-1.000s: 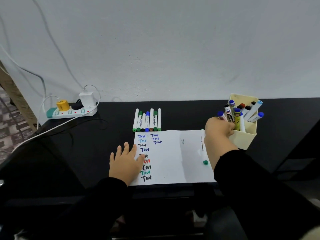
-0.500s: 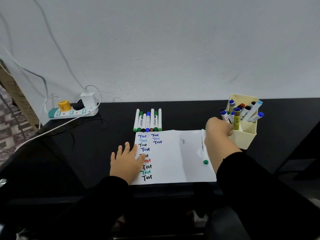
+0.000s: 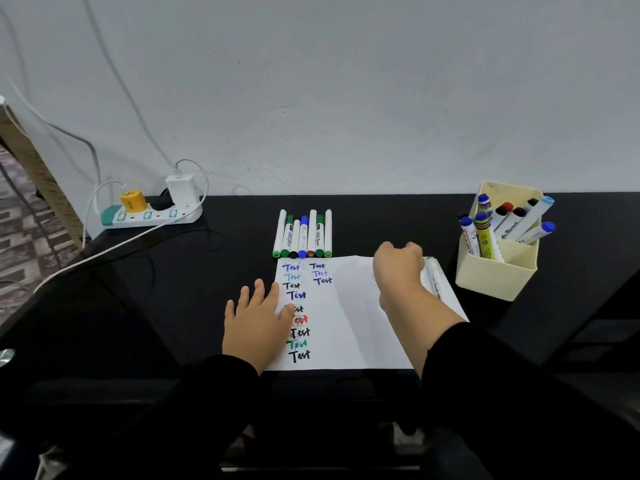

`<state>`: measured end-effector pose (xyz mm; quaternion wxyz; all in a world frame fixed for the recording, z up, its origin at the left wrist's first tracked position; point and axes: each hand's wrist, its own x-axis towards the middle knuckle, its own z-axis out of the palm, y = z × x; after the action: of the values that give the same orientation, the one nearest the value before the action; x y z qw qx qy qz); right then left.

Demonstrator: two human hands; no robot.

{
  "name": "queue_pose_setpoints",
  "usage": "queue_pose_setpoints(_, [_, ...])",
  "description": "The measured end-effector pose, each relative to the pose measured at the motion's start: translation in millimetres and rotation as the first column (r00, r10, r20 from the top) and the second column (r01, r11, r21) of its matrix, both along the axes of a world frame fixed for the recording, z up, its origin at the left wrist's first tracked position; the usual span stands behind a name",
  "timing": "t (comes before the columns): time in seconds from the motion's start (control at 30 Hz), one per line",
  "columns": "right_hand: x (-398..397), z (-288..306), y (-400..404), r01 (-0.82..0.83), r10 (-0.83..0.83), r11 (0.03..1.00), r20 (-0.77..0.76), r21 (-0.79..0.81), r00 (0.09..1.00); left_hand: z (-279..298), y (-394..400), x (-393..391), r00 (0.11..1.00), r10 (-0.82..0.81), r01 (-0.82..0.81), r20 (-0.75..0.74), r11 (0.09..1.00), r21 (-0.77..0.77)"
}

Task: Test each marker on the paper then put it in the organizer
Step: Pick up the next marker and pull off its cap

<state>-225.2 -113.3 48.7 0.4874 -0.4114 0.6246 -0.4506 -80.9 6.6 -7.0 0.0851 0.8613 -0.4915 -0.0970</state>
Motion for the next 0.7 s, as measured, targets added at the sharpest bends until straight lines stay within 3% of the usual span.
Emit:
queue_pose_setpoints(0.1, [12.5,-5.1,-9.3,-0.104,0.105,0.994,-0.064,0.028,0.992,-0.4,-1.8,1.7,1.000,0.013,-0.013,0.012,1.000,0.014])
queue_pose_setpoints(0.23, [31.0,-7.4,-25.8,-0.282,0.270,0.959,-0.281,-0.002,0.921,-2.9,-5.4,3.8,0.999,0.022,-0.023,0.026,0.999,0.028])
queue_pose_setpoints(0.43, [58.5,-8.7,-60.1,-0.550,0.471,0.832,-0.605,0.065,0.642,-6.1,-8.6,5.0,0.999,0.009,-0.012,0.048,0.998,0.068])
queue_pose_setpoints(0.7, [85.0,-9.7,-83.8,-0.544,0.511,0.800,-0.761,0.253,0.399,-5.2,-8.5,5.8,0.999,0.007,-0.011,0.047,0.996,0.091])
